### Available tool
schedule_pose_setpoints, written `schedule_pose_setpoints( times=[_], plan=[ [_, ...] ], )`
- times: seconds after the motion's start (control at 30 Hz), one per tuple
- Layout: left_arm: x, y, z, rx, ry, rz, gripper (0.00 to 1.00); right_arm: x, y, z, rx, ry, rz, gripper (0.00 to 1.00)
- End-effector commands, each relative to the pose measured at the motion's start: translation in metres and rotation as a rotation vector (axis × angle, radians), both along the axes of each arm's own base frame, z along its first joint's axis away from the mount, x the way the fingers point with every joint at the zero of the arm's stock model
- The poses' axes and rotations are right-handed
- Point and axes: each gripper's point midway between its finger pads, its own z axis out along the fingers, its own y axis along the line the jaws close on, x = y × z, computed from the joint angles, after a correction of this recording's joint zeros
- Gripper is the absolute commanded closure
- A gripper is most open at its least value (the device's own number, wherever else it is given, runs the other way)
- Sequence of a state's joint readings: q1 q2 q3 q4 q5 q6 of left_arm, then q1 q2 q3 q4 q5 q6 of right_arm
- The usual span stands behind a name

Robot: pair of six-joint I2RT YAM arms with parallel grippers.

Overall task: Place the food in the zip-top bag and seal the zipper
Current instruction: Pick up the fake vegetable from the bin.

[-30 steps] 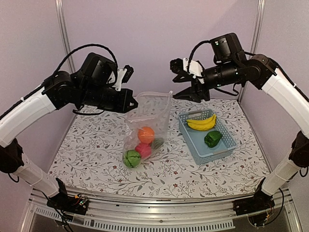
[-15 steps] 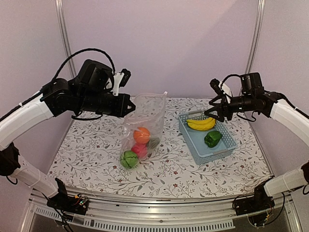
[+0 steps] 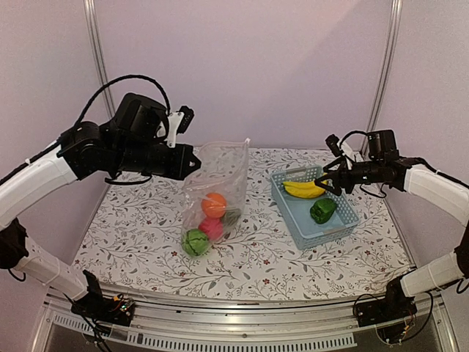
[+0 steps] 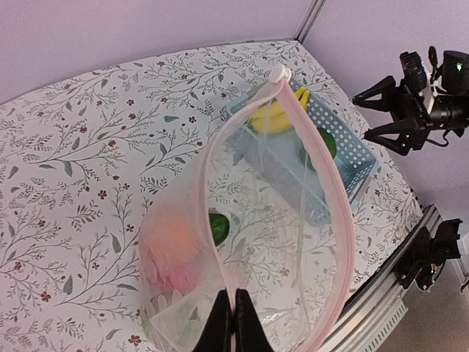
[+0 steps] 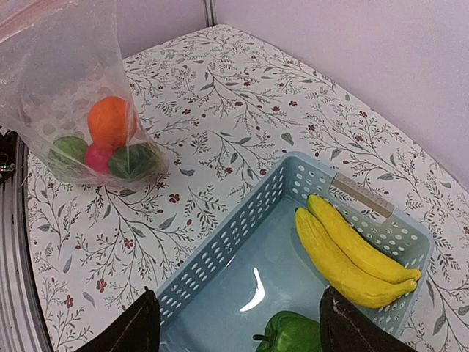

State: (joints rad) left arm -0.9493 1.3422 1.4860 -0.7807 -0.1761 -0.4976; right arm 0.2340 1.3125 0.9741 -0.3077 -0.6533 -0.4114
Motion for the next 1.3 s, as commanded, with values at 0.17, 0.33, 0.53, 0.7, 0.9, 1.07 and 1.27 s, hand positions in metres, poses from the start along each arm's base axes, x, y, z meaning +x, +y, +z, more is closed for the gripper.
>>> schedule_pose_setpoints(
  times=[0.17,0.33,0.53,0.7,0.9,1.07,1.27],
  plan=[
    [-0.009,0.014,-0.002,-0.014,-0.033,0.019,1.00,0.003,-0.006,-0.007,-0.015,-0.047,-0.023,0.25],
    [-0.007,0.014,-0.008,0.008,-0.034,0.014,1.00,0.008,-0.009,-0.015,-0.041,-0.044,-0.039,0.23],
    [-0.004,0.009,-0.005,0.017,-0.045,0.005,1.00,0.017,-0.014,-0.022,-0.075,-0.038,-0.078,0.22],
    [-0.003,0.009,-0.009,0.023,-0.044,0.006,1.00,0.025,-0.025,-0.020,-0.119,-0.073,-0.138,0.14],
    [-0.002,0.003,-0.011,0.019,-0.031,-0.005,1.00,0.031,-0.031,-0.008,-0.133,-0.107,-0.179,0.01],
    [0.000,-0.001,-0.008,0.002,-0.044,-0.010,1.00,0.030,-0.034,0.014,-0.128,-0.162,-0.190,0.01],
    [-0.002,-0.006,-0.008,0.004,-0.048,-0.037,1.00,0.019,-0.030,-0.002,-0.260,-0.122,-0.035,0.03]
  ],
)
